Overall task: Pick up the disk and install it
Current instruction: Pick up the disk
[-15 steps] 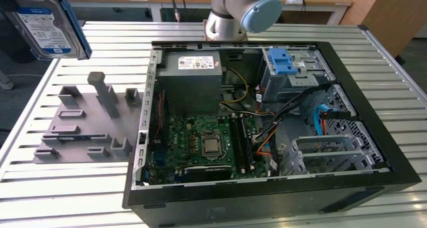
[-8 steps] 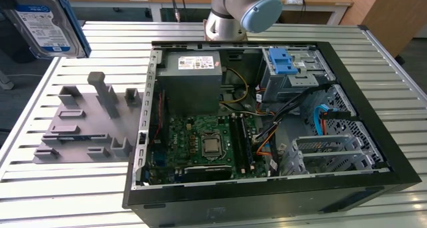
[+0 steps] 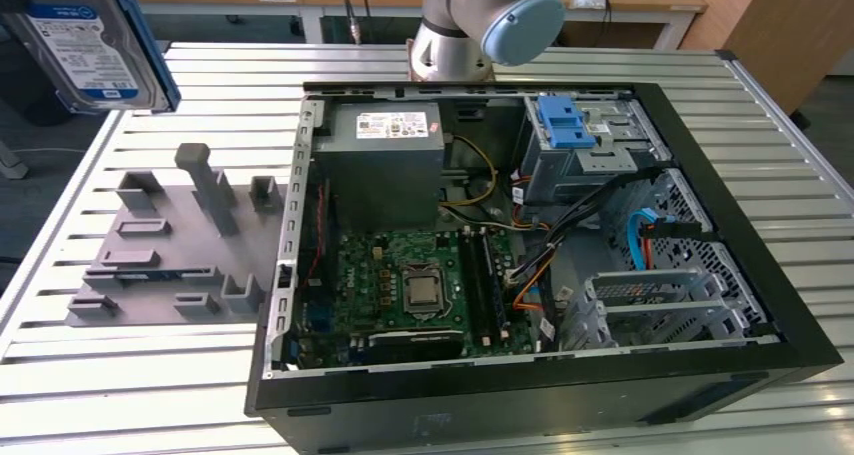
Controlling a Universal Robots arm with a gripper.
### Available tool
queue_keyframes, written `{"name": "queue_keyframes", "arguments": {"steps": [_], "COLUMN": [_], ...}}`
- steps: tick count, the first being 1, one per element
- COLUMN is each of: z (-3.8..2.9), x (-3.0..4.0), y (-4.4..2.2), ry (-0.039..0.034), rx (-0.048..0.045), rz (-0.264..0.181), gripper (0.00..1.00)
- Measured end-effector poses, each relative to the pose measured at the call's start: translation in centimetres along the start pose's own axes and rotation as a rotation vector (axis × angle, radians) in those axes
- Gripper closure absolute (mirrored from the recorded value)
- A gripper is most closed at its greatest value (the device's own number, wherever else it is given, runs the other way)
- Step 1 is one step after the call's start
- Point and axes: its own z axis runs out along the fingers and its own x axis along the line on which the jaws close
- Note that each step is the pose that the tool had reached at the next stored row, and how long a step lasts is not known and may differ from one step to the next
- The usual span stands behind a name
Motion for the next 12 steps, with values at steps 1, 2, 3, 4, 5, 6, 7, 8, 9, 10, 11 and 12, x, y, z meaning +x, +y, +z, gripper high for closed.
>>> {"name": "queue_keyframes", "arguments": {"steps": [1,2,3,4,5,6,7,8,9,10,11,12], "z": [-0.06,-0.12,-0.18,-0.24,-0.30,-0.36,-0.43,-0.48,-0.54,-0.60,-0.66,-0.72], "x": [0.00,0.00,0.00,0.00,-0.01,0.00,-0.01,-0.01,-0.01,-0.01,-0.01,-0.01], "y": [0.00,0.00,0.00,0.00,0.00,0.00,0.00,0.00,0.00,-0.01,-0.01,0.00], "ry": [0.0000,0.0000,0.0000,0.0000,0.0000,0.0000,0.0000,0.0000,0.0000,0.0000,0.0000,0.0000], "rx": [0.0000,0.0001,0.0002,0.0002,0.0002,0.0003,0.0002,0.0003,0.0004,0.0005,0.0005,0.0005], "rz": [0.000,0.000,0.000,0.000,0.000,0.000,0.000,0.000,0.000,0.000,0.000,0.000], "gripper": [0.64,0.64,0.64,0.64,0.64,0.64,0.64,0.64,0.64,0.64,0.64,0.64]}}
